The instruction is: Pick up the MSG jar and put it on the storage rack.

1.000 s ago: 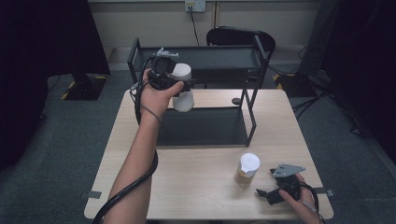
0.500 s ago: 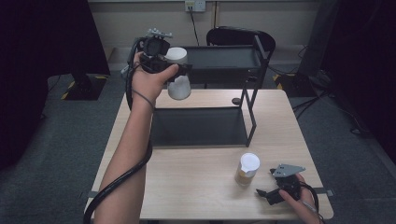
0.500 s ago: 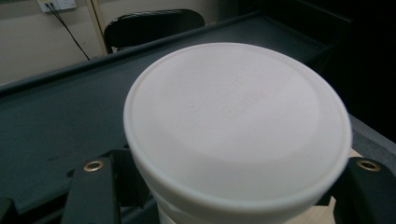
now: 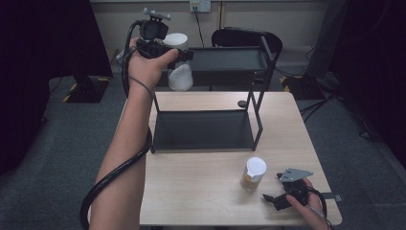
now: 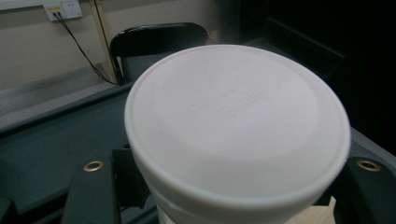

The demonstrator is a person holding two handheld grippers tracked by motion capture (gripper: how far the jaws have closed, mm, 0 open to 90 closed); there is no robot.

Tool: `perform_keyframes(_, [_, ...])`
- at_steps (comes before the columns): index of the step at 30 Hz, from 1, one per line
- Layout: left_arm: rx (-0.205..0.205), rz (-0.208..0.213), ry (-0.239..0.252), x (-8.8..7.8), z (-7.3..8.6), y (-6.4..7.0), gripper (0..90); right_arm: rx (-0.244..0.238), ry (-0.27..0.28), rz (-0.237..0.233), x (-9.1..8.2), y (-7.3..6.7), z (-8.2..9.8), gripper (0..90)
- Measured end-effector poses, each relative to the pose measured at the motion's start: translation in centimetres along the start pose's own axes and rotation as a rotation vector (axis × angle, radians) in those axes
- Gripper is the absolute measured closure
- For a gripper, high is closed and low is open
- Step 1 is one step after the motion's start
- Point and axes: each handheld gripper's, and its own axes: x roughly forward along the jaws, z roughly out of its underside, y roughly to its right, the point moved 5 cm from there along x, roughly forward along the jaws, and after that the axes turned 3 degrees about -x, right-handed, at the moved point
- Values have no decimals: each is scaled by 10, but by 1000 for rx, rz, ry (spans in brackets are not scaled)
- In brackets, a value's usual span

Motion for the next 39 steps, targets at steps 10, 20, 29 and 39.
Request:
perform_keyframes(10, [-18,-20,10,0,-21,-9,344,-1,1,-1,0,0,0,0])
perform_keyframes(20, [-25,-48,11,9,-43,-21,344,-1,1,-1,0,0,0,0])
perform_keyframes(29, [-26,-70,-6,27,-52,-27,343,-1,1,-1,0,0,0,0])
perform_keyframes(39, [-58,-79,-10,48,-49,-35,343,-1,1,-1,0,0,0,0])
